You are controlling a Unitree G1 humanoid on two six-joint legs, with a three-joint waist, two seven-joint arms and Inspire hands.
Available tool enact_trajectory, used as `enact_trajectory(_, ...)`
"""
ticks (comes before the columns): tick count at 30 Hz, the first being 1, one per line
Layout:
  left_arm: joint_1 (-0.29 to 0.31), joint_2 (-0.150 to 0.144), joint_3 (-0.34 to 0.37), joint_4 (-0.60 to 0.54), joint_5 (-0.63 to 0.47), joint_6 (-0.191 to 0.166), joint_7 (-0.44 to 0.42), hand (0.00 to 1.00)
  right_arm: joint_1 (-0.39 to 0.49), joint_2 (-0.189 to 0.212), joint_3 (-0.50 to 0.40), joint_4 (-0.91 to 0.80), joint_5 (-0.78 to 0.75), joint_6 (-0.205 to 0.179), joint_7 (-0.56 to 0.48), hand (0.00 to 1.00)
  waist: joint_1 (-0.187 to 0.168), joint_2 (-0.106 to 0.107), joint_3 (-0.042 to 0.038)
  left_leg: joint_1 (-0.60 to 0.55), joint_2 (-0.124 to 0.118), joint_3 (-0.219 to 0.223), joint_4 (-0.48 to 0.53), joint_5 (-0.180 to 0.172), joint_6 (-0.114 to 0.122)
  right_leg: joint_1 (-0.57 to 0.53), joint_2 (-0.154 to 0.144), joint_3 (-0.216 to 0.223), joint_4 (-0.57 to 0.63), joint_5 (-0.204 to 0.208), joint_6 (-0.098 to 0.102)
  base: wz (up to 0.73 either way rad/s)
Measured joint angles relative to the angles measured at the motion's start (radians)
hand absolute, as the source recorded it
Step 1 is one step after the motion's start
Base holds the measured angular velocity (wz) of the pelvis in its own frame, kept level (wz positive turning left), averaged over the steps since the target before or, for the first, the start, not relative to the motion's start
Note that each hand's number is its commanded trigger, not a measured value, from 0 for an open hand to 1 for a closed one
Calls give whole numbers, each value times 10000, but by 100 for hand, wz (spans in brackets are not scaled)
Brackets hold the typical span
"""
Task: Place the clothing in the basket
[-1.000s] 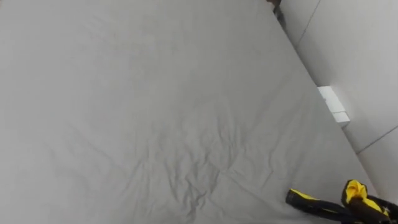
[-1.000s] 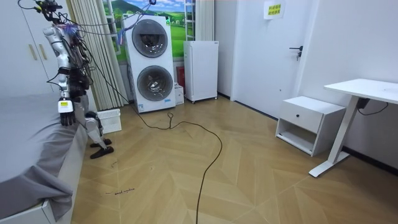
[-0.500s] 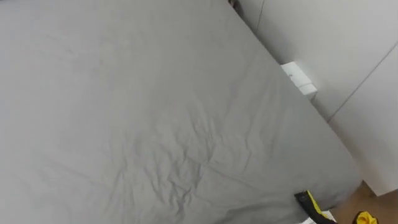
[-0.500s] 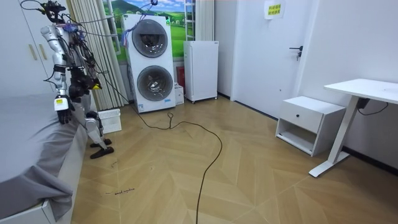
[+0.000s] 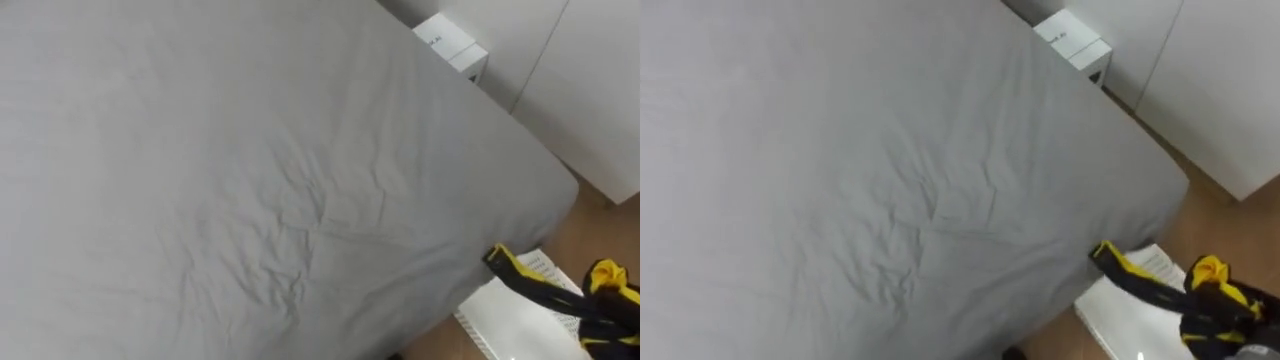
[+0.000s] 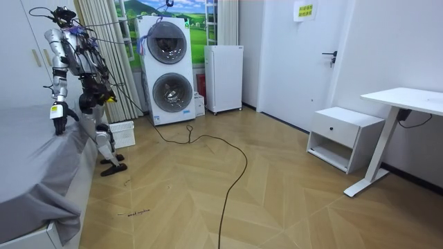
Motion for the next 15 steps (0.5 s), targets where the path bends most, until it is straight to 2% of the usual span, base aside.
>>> enact_trajectory(2,-191,11,-353,124,-504,-75,47,0,-139,-17,156,24,-74,-36,-133,100,4,120,6,-230,-50,5,53,14,25,-293,-28,47,151,-4,7,0)
enact_trajectory(4,-216,12,-524,129,-574,-139,47,0,-254,-30,244,191,-68,-229,-201,100,10,216,-13,-347,-68,4,58,24,41,-432,-35,51,181,1,7,0)
enact_trajectory(6,-239,12,-525,145,-569,-229,47,0,-378,-37,245,311,-66,-337,-235,100,37,271,8,-404,-148,8,55,33,47,-540,-38,65,279,-4,1,0)
enact_trajectory(7,-250,12,-518,140,-568,-448,47,0,-459,-59,241,365,-73,-395,-250,51,53,295,2,-448,-177,10,57,38,50,-630,-53,71,366,-33,-3,0)
enact_trajectory(8,-352,12,-518,137,-569,-632,47,0,-570,-125,242,492,-72,-453,-296,22,80,348,6,-476,-178,11,63,42,53,-655,-56,71,371,-37,-4,0)
enact_trajectory(9,-414,12,-518,140,-569,-648,47,0,-641,-168,242,578,-72,-480,-320,0,88,377,7,-486,-179,12,67,42,53,-662,-56,72,371,-44,-4,0)
enact_trajectory(11,-624,14,-513,304,-567,-649,37,0,-741,-328,246,622,-68,-526,-343,0,195,422,2,-554,-192,17,97,45,58,-775,-86,70,461,-83,-15,-4)
enact_trajectory(15,-680,14,-507,295,-559,-723,17,0,-822,-541,241,811,9,-541,-457,0,285,418,4,-615,-193,15,233,47,59,-801,-103,76,521,-171,-12,3)
